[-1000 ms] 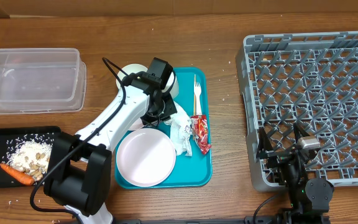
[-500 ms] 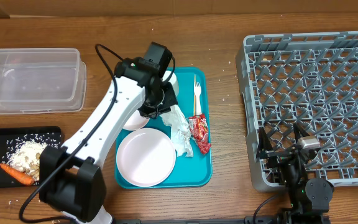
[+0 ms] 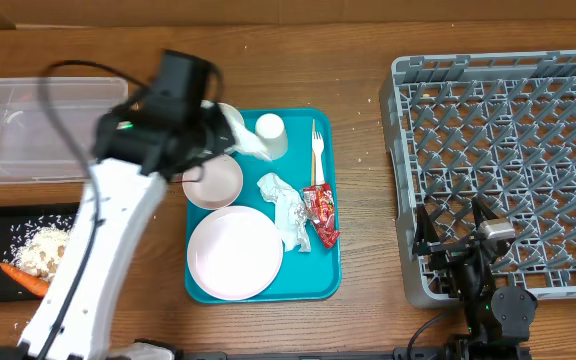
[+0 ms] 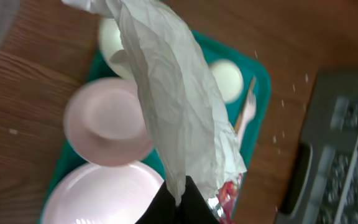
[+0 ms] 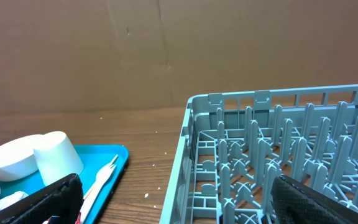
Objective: Sort waste into correct bins and load items into the dishwasher
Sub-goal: 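Carry the tissue left and drop it into the clear plastic bin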
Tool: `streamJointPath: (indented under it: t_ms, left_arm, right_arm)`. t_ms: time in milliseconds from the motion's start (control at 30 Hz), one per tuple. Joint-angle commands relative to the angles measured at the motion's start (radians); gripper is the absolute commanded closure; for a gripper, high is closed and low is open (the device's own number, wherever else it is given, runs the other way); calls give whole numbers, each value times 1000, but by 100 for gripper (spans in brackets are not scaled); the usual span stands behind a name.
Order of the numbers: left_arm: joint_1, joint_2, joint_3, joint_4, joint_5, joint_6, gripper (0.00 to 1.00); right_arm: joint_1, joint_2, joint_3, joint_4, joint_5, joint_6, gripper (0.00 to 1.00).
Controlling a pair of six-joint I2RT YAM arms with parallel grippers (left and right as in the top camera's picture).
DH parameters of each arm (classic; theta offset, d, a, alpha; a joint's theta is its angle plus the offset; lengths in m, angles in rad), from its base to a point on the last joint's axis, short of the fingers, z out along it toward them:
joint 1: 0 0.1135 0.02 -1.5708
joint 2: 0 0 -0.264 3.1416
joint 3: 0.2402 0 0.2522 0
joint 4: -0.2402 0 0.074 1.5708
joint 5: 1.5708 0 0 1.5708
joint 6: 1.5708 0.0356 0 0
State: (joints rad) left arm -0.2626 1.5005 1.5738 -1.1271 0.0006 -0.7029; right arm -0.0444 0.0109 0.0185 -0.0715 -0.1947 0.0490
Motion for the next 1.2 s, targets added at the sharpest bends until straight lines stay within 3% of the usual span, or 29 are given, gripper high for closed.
streamJointPath:
  t_ms: [0, 167, 633, 800, 833, 900, 933, 1167]
  left_arm:
    - [121, -65, 22, 32, -193, 15, 96]
    - [268, -51, 18, 142, -351, 14, 96]
    - [546, 276, 18, 414, -356, 16, 91]
    - [571, 300, 18, 472, -355, 108, 89]
    - [571, 300, 18, 480, -354, 137, 79]
    - [571, 300, 19, 469, -344, 175, 32]
    - [570, 300, 19, 453, -338, 176, 2]
    - [555, 245, 19, 330, -92, 175, 0]
  right_arm:
    - [-1, -8, -10, 6, 3, 2, 0]
    - [-1, -8, -10, 6, 3, 3, 0]
    - [-1, -8, -10, 6, 3, 3, 0]
    - [-1, -8, -10, 6, 3, 2, 0]
    - [-1, -8, -10, 6, 3, 3, 0]
    - [-1, -8, -10, 6, 3, 3, 0]
    - [-1, -8, -10, 6, 3, 2, 0]
    - [-1, -8, -10, 6, 3, 3, 0]
